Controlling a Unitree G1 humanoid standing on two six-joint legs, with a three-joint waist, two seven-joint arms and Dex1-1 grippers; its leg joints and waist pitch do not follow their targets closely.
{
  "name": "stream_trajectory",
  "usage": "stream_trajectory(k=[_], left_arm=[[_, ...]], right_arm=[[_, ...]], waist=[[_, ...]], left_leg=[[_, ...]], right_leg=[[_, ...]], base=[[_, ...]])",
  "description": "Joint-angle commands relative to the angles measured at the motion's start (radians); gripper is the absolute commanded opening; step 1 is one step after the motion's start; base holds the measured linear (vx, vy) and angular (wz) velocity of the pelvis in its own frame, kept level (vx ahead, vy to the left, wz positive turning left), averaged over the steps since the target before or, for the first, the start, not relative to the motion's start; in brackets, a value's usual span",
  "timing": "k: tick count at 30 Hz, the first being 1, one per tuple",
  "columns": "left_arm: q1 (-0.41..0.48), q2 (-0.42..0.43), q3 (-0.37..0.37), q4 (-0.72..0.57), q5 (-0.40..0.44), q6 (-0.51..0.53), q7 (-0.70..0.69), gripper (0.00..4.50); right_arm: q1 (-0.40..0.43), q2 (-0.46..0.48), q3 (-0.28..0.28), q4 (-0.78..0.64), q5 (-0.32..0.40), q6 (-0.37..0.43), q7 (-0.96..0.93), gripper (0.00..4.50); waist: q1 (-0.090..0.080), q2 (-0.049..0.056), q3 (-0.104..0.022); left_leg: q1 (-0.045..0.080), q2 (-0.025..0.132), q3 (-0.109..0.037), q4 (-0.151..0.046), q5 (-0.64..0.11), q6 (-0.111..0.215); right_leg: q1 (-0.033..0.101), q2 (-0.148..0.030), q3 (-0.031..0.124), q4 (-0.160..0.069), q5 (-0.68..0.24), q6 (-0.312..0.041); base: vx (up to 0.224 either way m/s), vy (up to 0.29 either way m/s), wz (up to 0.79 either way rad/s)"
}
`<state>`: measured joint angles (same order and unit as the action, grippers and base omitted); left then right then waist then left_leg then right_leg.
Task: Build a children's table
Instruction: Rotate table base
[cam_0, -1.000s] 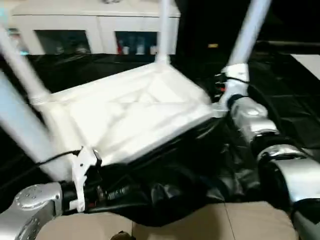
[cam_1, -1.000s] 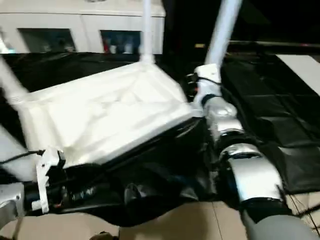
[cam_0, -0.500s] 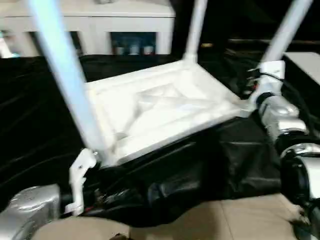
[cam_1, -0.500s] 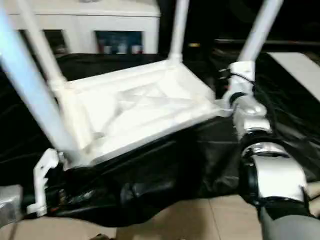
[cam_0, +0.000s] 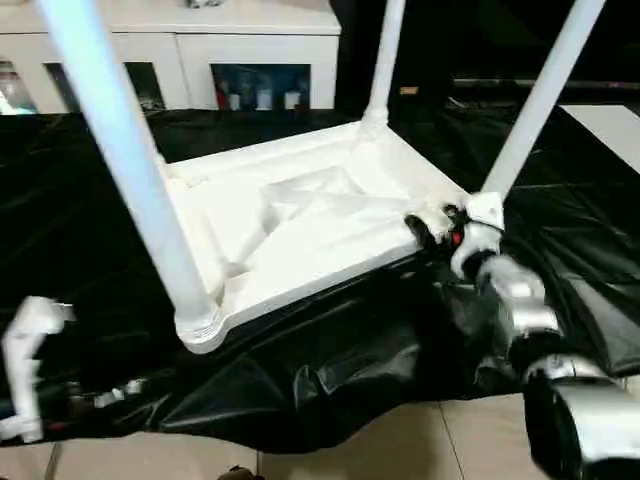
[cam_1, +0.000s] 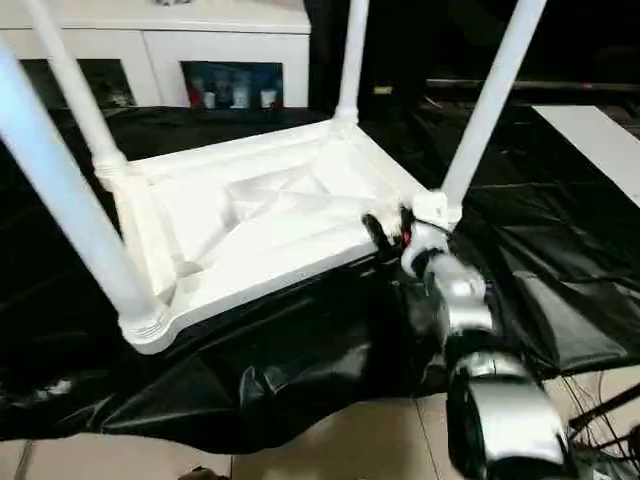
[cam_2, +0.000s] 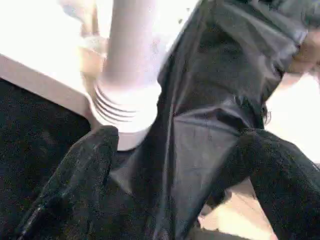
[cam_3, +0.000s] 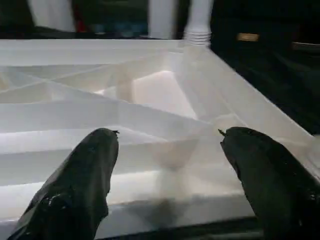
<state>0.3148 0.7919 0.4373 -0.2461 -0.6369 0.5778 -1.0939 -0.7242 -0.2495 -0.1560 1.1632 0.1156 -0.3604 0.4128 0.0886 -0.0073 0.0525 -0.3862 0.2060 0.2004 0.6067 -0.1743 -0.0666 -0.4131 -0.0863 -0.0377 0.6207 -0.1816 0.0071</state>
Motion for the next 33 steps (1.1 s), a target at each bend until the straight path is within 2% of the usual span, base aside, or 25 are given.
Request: stream_trajectory(k=[1,2,3,4,6,7,9,10,11,12,14,17,19,21,22,23,25,27,28,29,30,32,33], left_arm=[[-0.026,0.002,0.059,0.018,-0.043,-0.007,-0.003,4.34],[-0.03,0.002,0.065,0.022,-0.048,-0.008,-0.002,4.34],[-0.061,-0.004,0.079,0.037,-0.067,-0.011,0.015,4.34],[-0.078,-0.014,0.077,0.036,-0.076,-0.016,0.02,4.34],[-0.1,-0.027,0.073,0.034,-0.088,-0.022,0.025,4.34],[-0.147,-0.056,0.052,0.032,-0.092,-0.034,0.049,4.34],[-0.171,-0.069,0.037,0.034,-0.086,-0.043,0.061,4.34],[-0.212,-0.09,0.007,0.053,-0.062,-0.064,0.08,4.34],[-0.216,-0.091,0.002,0.056,-0.058,-0.066,0.081,4.34],[-0.251,-0.103,-0.035,0.08,-0.02,-0.093,0.091,4.34],[-0.274,-0.114,-0.056,0.092,-0.015,-0.093,0.092,4.34],[-0.317,-0.142,-0.081,0.084,-0.047,-0.082,0.081,4.34],[-0.353,-0.163,-0.105,0.074,-0.068,-0.068,0.075,4.34],[-0.381,-0.175,-0.138,0.055,-0.094,-0.05,0.066,4.34],[-0.4,-0.185,-0.156,0.035,-0.121,-0.033,0.061,4.34],[-0.401,-0.186,-0.157,0.034,-0.122,-0.032,0.06,4.34],[-0.429,-0.201,-0.187,-0.017,-0.18,0.008,0.055,4.34],[-0.441,-0.21,-0.209,-0.056,-0.214,0.035,0.05,4.34],[-0.45,-0.218,-0.236,-0.095,-0.236,0.057,0.047,4.34],[-0.45,-0.218,-0.236,-0.095,-0.236,0.057,0.047,4.34],[-0.462,-0.228,-0.274,-0.139,-0.255,0.079,0.047,4.34],[-0.469,-0.232,-0.288,-0.152,-0.261,0.083,0.049,4.34],[-0.482,-0.241,-0.316,-0.175,-0.268,0.09,0.053,4.34]], right_arm=[[0.036,-0.005,-0.031,-0.06,0.013,-0.021,-0.056,3.79],[0.042,-0.005,-0.034,-0.065,0.014,-0.021,-0.063,3.79],[0.075,-0.004,-0.052,-0.093,0.024,-0.013,-0.11,3.79],[0.085,-0.008,-0.053,-0.093,0.02,-0.005,-0.133,3.79],[0.096,-0.014,-0.049,-0.093,0.008,0.008,-0.176,3.79],[0.105,-0.023,-0.06,-0.074,-0.002,0.035,-0.268,3.79],[0.106,-0.025,-0.072,-0.064,0.002,0.047,-0.302,3.79],[0.111,-0.025,-0.075,-0.068,-0.003,0.058,-0.326,3.79],[0.112,-0.025,-0.075,-0.068,-0.003,0.059,-0.326,3.79],[0.117,-0.019,-0.075,-0.083,-0.007,0.064,-0.321,3.79],[0.121,-0.01,-0.073,-0.1,-0.01,0.071,-0.314,3.79],[0.111,0.006,-0.061,-0.1,0.001,0.092,-0.288,3.79],[0.098,0.02,-0.04,-0.086,0.004,0.118,-0.241,3.79],[0.088,0.034,-0.01,-0.069,-0.012,0.141,-0.172,3.79],[0.082,0.039,0.008,-0.059,-0.027,0.15,-0.14,3.79],[0.082,0.039,0.009,-0.058,-0.028,0.151,-0.139,3.79],[0.068,0.043,0.025,-0.038,-0.047,0.164,-0.109,3.79],[0.057,0.04,0.033,-0.025,-0.059,0.173,-0.104,3.79],[0.046,0.037,0.04,-0.013,-0.068,0.184,-0.102,3.79],[0.046,0.037,0.04,-0.013,-0.068,0.184,-0.102,3.79],[0.034,0.034,0.047,-0.005,-0.075,0.188,-0.098,3.79],[0.03,0.033,0.05,-0.004,-0.074,0.191,-0.095,3.79],[0.023,0.033,0.057,0.0,-0.075,0.198,-0.079,3.79]], waist=[[-0.005,0.014,-0.052],[-0.003,0.016,-0.054],[-0.007,0.012,-0.053],[-0.004,0.01,-0.055],[-0.006,0.011,-0.054],[-0.01,0.01,-0.055],[-0.011,0.009,-0.057],[-0.013,0.008,-0.058],[-0.013,0.007,-0.058],[-0.013,0.012,-0.059],[-0.017,0.007,-0.06],[-0.029,0.004,-0.063],[-0.031,0.007,-0.064],[-0.032,0.006,-0.065],[-0.034,0.012,-0.066],[-0.032,0.01,-0.067],[-0.028,0.014,-0.072],[-0.022,0.01,-0.07],[-0.02,0.01,-0.07],[-0.021,0.006,-0.069],[-0.019,0.003,-0.067],[-0.02,0.002,-0.066],[-0.023,-0.004,-0.065]], left_leg=[[0.034,0.018,-0.009,-0.089,-0.408,-0.026],[0.037,0.018,-0.009,-0.087,-0.41,-0.028],[0.035,0.016,-0.011,-0.089,-0.414,-0.031],[0.041,0.016,-0.01,-0.088,-0.415,-0.033],[0.039,0.015,-0.013,-0.089,-0.412,-0.037],[0.035,0.014,-0.015,-0.091,-0.405,-0.045],[0.037,0.011,-0.013,-0.087,-0.408,-0.047],[0.029,0.011,-0.015,-0.088,-0.396,-0.045],[0.031,0.01,-0.014,-0.088,-0.393,-0.043],[0.035,0.009,-0.012,-0.085,-0.394,-0.041],[0.029,0.01,-0.013,-0.084,-0.382,-0.038],[0.026,0.009,-0.013,-0.082,-0.359,-0.031],[0.029,0.009,-0.011,-0.08,-0.352,-0.024],[0.024,0.01,-0.013,-0.08,-0.338,-0.019],[0.025,0.011,-0.013,-0.08,-0.324,-0.019],[0.026,0.012,-0.011,-0.078,-0.31,-0.016],[0.028,0.014,-0.009,-0.075,-0.276,-0.015],[0.027,0.014,-0.005,-0.073,-0.254,-0.008],[0.025,0.014,-0.005,-0.073,-0.25,-0.006],[0.025,0.014,-0.004,-0.073,-0.253,-0.006],[0.024,0.014,-0.005,-0.073,-0.261,-0.01],[0.023,0.014,-0.005,-0.074,-0.271,-0.016],[0.023,0.014,-0.005,-0.074,-0.278,-0.018]], right_leg=[[0.021,-0.024,0.027,-0.074,-0.3,-0.187],[0.019,-0.026,0.028,-0.073,-0.305,-0.185],[0.022,-0.026,0.028,-0.074,-0.316,-0.177],[0.017,-0.026,0.03,-0.076,-0.32,-0.166],[0.02,-0.026,0.029,-0.076,-0.321,-0.163],[0.023,-0.026,0.028,-0.074,-0.318,-0.157],[0.022,-0.027,0.029,-0.074,-0.316,-0.152],[0.029,-0.028,0.028,-0.072,-0.312,-0.145],[0.027,-0.026,0.027,-0.074,-0.315,-0.139],[0.023,-0.026,0.029,-0.075,-0.309,-0.139],[0.029,-0.029,0.029,-0.073,-0.304,-0.139],[0.03,-0.027,0.028,-0.069,-0.278,-0.156],[0.03,-0.026,0.027,-0.067,-0.254,-0.176],[0.035,-0.027,0.026,-0.063,-0.234,-0.187],[0.034,-0.027,0.026,-0.061,-0.211,-0.196],[0.035,-0.025,0.026,-0.059,-0.186,-0.209],[0.037,-0.025,0.024,-0.051,-0.129,-0.233],[0.038,-0.022,0.023,-0.047,-0.091,-0.248],[0.041,-0.023,0.022,-0.046,-0.092,-0.248],[0.041,-0.023,0.022,-0.047,-0.101,-0.246],[0.042,-0.027,0.024,-0.05,-0.142,-0.232],[0.041,-0.028,0.025,-0.052,-0.17,-0.223],[0.041,-0.027,0.026,-0.056,-0.19,-0.213]], base=[[0.0,0.0,0.0],[0.0,0.0,0.0],[0.0,0.0,0.0],[0.0,0.0,0.0],[0.0,0.0,0.0],[0.0,0.0,0.0],[0.0,0.0,0.0],[0.0,0.0,0.0],[0.0,0.0,0.0],[0.0,0.0,0.0],[0.0,0.0,0.0],[0.0,0.0,0.0],[0.0,0.0,0.0],[0.0,0.0,0.0],[0.0,0.0,0.0],[0.0,0.0,0.0],[0.0,0.0,0.0],[0.0,0.0,0.0],[0.0,0.0,0.0],[0.0,0.0,0.0],[0.0,0.0,0.0],[0.0,0.0,0.0],[0.0,0.0,0.0]])
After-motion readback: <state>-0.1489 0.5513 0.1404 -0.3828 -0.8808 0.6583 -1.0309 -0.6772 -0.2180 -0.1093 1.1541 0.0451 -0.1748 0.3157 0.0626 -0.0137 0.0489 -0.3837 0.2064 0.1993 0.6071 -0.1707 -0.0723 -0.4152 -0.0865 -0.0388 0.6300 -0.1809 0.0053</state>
